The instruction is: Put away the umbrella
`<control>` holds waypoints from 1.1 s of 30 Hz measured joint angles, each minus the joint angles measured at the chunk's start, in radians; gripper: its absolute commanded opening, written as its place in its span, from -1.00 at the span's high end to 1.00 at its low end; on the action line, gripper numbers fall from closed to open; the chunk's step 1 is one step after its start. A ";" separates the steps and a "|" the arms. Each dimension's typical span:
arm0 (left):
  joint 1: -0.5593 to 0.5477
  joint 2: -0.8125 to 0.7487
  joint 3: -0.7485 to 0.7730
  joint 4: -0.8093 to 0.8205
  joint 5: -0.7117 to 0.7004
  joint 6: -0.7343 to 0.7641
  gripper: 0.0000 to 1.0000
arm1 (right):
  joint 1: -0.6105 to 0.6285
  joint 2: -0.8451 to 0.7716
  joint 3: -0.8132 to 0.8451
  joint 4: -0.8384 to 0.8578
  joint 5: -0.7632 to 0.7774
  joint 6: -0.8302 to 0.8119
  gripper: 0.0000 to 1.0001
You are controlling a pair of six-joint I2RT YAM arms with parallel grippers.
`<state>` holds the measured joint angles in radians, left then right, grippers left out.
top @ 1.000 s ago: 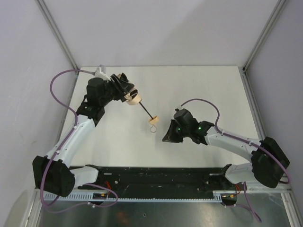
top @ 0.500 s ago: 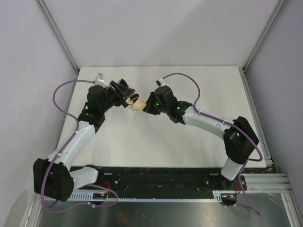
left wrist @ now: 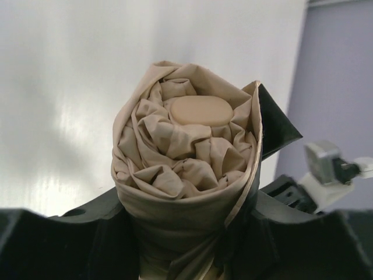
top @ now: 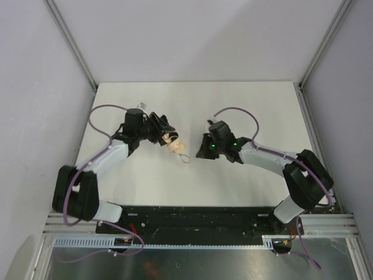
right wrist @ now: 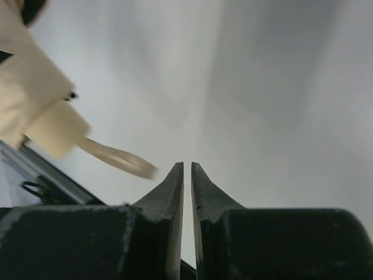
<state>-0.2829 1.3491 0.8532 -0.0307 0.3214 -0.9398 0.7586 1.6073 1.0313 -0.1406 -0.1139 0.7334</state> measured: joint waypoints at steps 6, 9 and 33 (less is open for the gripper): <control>0.001 0.196 0.000 -0.055 0.054 0.075 0.29 | -0.125 -0.069 -0.184 0.020 -0.105 -0.108 0.29; 0.001 0.252 0.003 -0.064 0.074 0.108 0.04 | -0.123 -0.073 -0.188 0.099 -0.166 -0.153 0.20; 0.088 0.117 0.005 -0.099 0.142 0.226 -0.99 | -0.118 0.127 -0.005 0.255 -0.299 -0.220 0.03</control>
<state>-0.1951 1.4666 0.8577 -0.1299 0.4629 -0.7136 0.6407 1.7348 1.0267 0.1146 -0.4129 0.5133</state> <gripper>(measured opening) 0.993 0.460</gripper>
